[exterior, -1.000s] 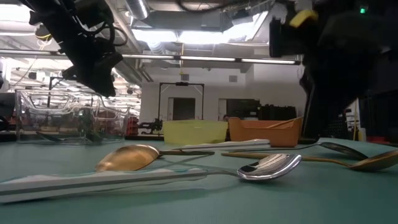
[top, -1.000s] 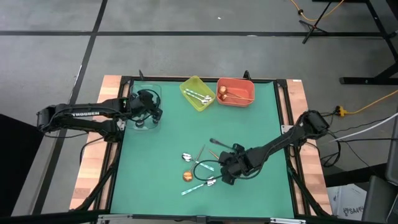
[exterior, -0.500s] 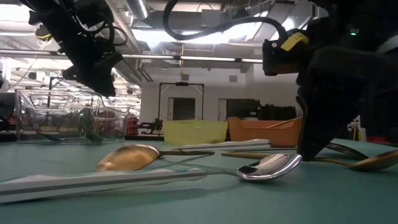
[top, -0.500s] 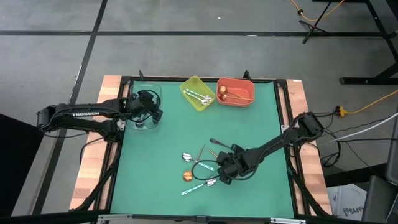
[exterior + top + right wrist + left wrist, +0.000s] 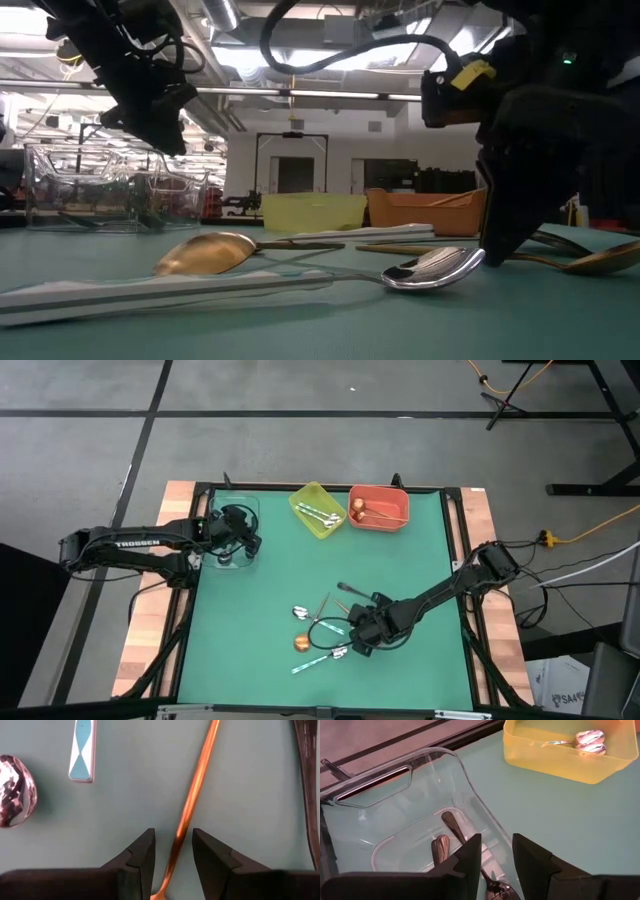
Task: Sort silverware by color (type)
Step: Put the gold spoon into the orange bin
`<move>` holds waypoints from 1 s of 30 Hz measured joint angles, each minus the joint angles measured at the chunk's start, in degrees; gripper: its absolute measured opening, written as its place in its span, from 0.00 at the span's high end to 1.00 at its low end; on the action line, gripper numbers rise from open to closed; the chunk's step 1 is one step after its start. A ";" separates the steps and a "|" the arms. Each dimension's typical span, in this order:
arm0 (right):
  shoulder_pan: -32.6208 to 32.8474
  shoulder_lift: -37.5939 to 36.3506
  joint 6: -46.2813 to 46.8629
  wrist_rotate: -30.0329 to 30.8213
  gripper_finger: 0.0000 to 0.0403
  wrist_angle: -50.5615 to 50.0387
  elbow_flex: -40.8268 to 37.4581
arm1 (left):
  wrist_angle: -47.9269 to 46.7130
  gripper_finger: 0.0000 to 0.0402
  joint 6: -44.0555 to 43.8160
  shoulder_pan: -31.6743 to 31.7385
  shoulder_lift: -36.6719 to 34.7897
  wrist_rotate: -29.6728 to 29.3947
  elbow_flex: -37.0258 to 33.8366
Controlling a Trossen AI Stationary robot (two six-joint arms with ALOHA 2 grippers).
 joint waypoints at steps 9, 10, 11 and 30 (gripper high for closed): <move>0.00 0.00 -0.53 1.77 0.70 -1.36 0.02 | 0.00 0.74 0.00 0.00 0.00 0.00 0.00; 0.00 0.00 -0.65 2.01 0.70 -1.57 0.02 | -0.01 0.74 0.00 0.00 0.00 0.00 0.00; -0.09 0.00 -0.70 2.03 0.70 -1.53 0.02 | 0.00 0.74 0.00 0.00 0.01 0.00 0.00; -1.11 1.55 -0.92 -2.49 0.72 -0.03 0.22 | -0.04 0.74 0.00 0.00 0.00 0.02 0.00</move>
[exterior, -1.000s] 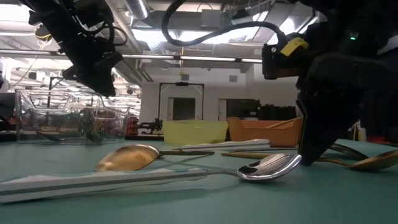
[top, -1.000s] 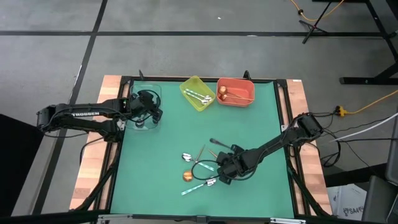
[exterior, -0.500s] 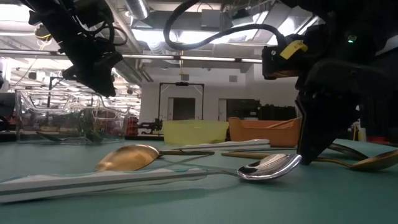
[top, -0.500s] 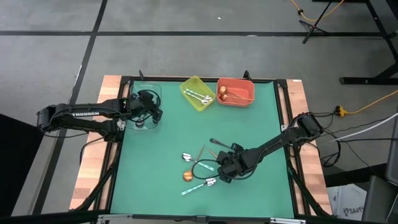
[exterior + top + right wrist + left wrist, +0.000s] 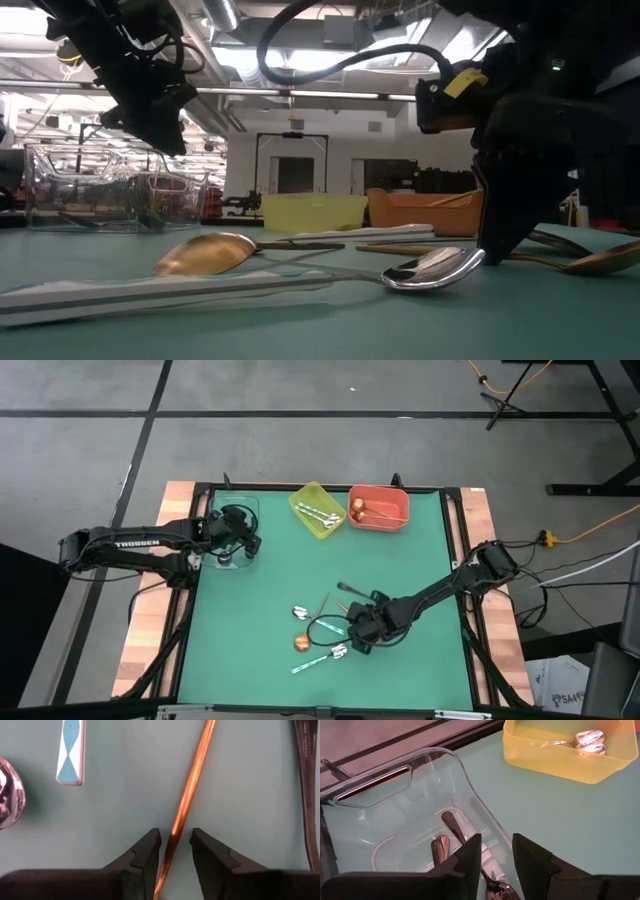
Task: Sort silverware by color (type)
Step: Put the gold spoon into the orange bin
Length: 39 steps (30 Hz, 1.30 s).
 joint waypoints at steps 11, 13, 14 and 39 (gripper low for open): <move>0.04 0.14 -0.29 -0.52 0.98 0.55 -0.04 | 0.00 0.74 0.00 0.00 0.01 0.00 0.00; 0.04 0.16 -0.66 -0.50 0.97 0.51 -0.03 | 0.00 0.74 0.00 0.00 0.01 0.00 0.00; 0.03 0.18 -0.69 -0.52 0.97 0.50 -0.02 | 0.00 0.74 0.00 0.00 0.00 0.00 0.00; -4.14 -18.32 -9.00 2.68 1.00 -6.79 -0.28 | 0.07 0.74 -0.15 0.01 0.00 -0.01 -0.02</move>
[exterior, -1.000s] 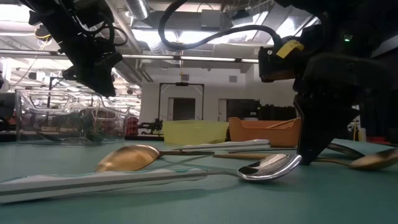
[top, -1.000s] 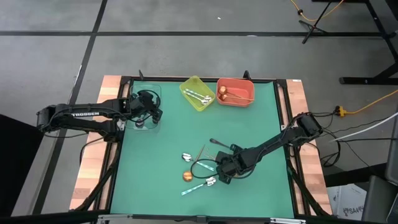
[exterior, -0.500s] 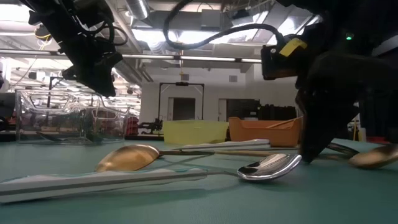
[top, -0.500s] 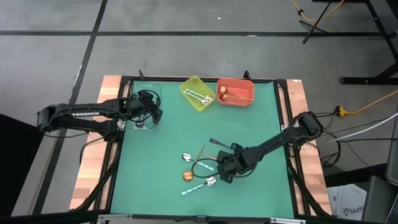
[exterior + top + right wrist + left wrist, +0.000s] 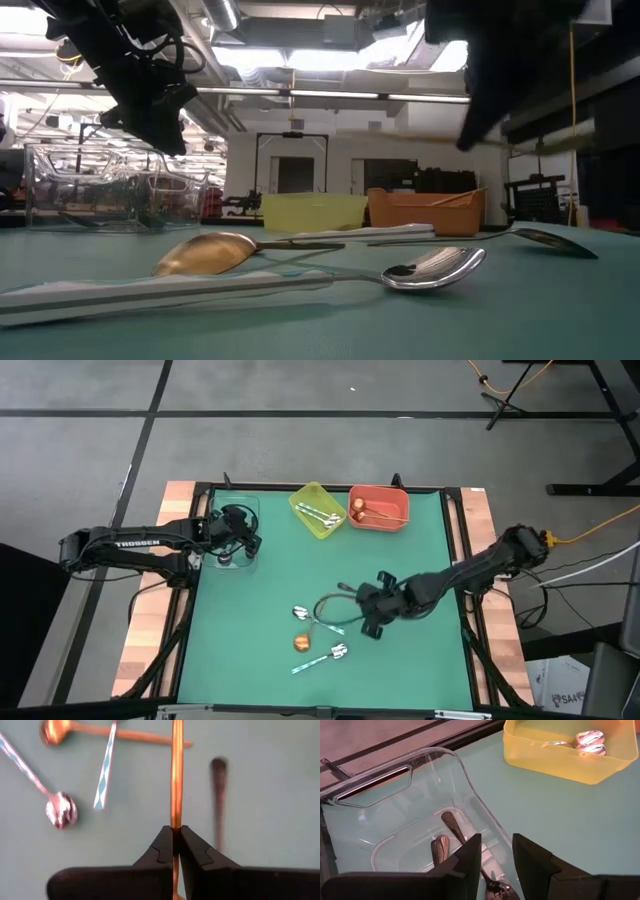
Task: Sort silverware by color (type)
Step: Put the gold spoon into the orange bin
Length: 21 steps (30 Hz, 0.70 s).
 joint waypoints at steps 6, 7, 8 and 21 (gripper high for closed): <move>-6.10 -5.92 -7.32 0.99 1.00 -0.87 0.00 | 0.00 0.74 0.00 -0.01 0.00 0.01 0.00; -7.24 -6.82 -8.55 1.32 1.00 -0.88 0.00 | 0.00 0.74 0.00 0.01 0.01 0.01 0.00; -8.46 -7.60 -9.90 1.41 1.00 -0.75 0.03 | 0.00 0.74 0.00 0.01 0.00 0.01 0.00; -24.54 -11.33 -22.91 2.01 1.00 1.40 0.09 | 0.00 0.74 -0.07 0.01 0.00 0.01 0.00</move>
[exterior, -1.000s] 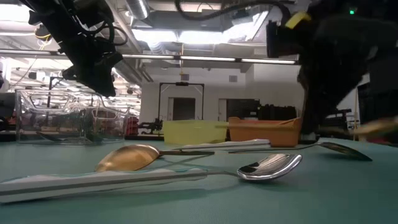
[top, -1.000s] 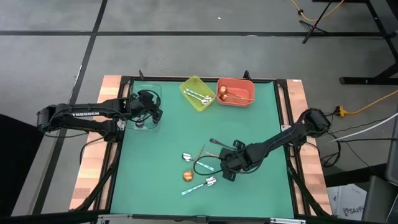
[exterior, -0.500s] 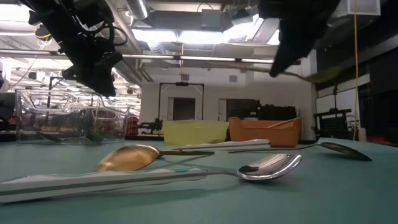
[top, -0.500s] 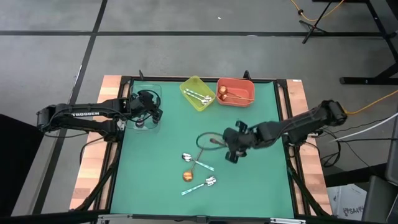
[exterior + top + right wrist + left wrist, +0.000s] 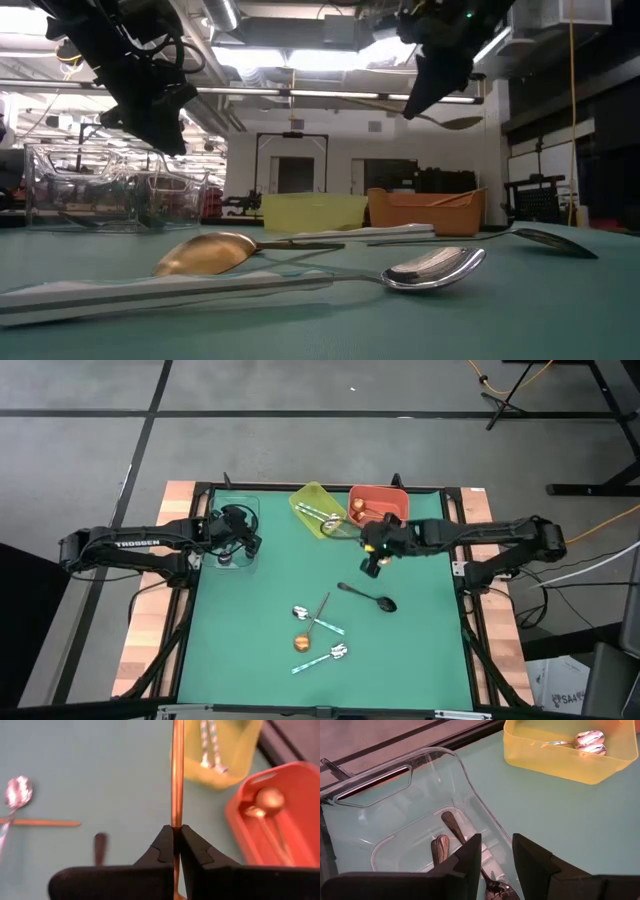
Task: Sort silverware by color (type)
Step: Put the gold spoon into the orange bin
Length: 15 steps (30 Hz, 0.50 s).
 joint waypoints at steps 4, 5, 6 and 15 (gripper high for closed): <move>-3.03 0.00 -3.97 0.17 1.00 3.96 0.00 | 0.00 0.74 0.00 0.00 0.01 0.00 0.00; -3.72 0.00 -4.90 0.17 1.00 5.16 0.00 | 0.00 0.74 0.00 0.00 0.00 0.00 0.00; -4.41 0.00 -5.54 0.18 1.00 6.40 0.00 | -0.02 0.74 0.00 0.00 0.01 0.01 0.00; -9.97 -0.02 -6.89 -0.21 1.00 20.04 0.02 | 3.01 0.74 0.13 0.00 0.00 0.59 -0.02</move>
